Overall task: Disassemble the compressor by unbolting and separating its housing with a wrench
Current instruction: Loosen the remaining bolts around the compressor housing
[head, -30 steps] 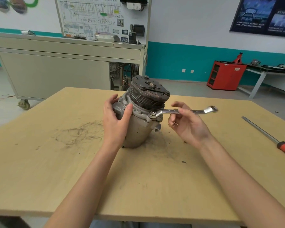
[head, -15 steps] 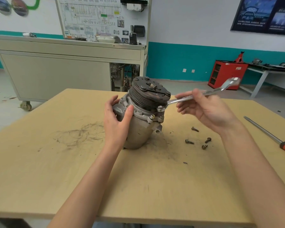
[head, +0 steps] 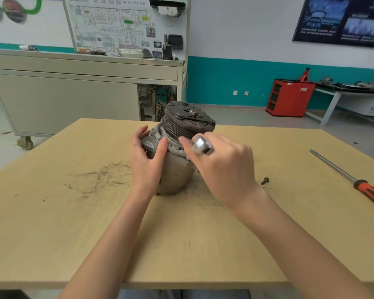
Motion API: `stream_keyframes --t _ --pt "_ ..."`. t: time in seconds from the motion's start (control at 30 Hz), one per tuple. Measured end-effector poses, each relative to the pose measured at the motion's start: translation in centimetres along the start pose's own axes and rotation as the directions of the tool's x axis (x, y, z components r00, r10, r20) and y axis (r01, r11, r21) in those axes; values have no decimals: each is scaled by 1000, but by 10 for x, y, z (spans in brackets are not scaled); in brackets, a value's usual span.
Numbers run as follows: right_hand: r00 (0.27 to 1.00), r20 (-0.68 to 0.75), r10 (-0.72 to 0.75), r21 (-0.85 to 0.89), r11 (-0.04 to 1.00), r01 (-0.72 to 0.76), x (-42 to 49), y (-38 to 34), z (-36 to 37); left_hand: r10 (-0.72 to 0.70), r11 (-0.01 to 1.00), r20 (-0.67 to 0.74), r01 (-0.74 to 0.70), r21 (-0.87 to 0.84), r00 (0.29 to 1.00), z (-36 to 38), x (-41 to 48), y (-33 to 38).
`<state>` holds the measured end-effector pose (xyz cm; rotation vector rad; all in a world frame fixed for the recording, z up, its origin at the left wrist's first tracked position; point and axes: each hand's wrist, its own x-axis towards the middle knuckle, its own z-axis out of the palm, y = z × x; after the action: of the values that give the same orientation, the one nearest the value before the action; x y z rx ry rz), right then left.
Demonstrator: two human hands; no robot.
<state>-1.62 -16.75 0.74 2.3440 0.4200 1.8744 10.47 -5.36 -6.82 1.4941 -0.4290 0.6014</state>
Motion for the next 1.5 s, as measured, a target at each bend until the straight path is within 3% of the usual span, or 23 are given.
stream_keyframes --t 0.2,0.57,0.83,0.9,0.97,1.0,1.03,1.07,1.13,1.17,1.2,1.3,1.5 --pt "996 16 -86 -207 974 88 -2 -15 0 11 1000 -41 -11 -12 999 3 3 -4" --pt "999 42 -30 -337 941 43 -8 -30 3 22 999 -78 -19 36 997 5 4 -7" --pt "999 41 21 -195 981 -13 -17 -28 3 21 999 -33 -20 28 999 2 1 -3" --pt "999 36 28 -67 997 -26 -23 -17 2 23 999 -16 -22 26 1000 2 0 -1" --pt "993 45 108 208 971 -115 -36 -1 3 22 999 -12 -22 32 1000 1 -1 1" --pt "976 86 200 416 883 -218 -44 8 4 16 999 -12 -16 34 1000 1 -1 1" --pt "929 186 319 625 691 -362 -51 17 5 7 999 -9 -6 35 1000 1 -1 2" --pt "834 356 422 762 386 -520 -55 27 6 -3 999 -5 3 36 1000 0 -1 2" --pt "588 697 410 710 -286 -643 -60 45 15 -14 999 4 14 39 1000 0 -1 3" --pt "498 802 330 595 -504 -626 -61 54 23 -17 999 7 16 40 1000 -1 -1 3" --pt "437 865 247 485 -634 -602 -61 62 31 -19 999 9 18 41 1000 -1 -1 4" --pt "409 910 70 302 -790 -534 -53 78 55 -24 999 14 23 32 1000 -1 -1 3" --pt "438 898 -32 289 -709 -644 -41 90 76 -34 999 22 34 -3 999 -1 -1 2"
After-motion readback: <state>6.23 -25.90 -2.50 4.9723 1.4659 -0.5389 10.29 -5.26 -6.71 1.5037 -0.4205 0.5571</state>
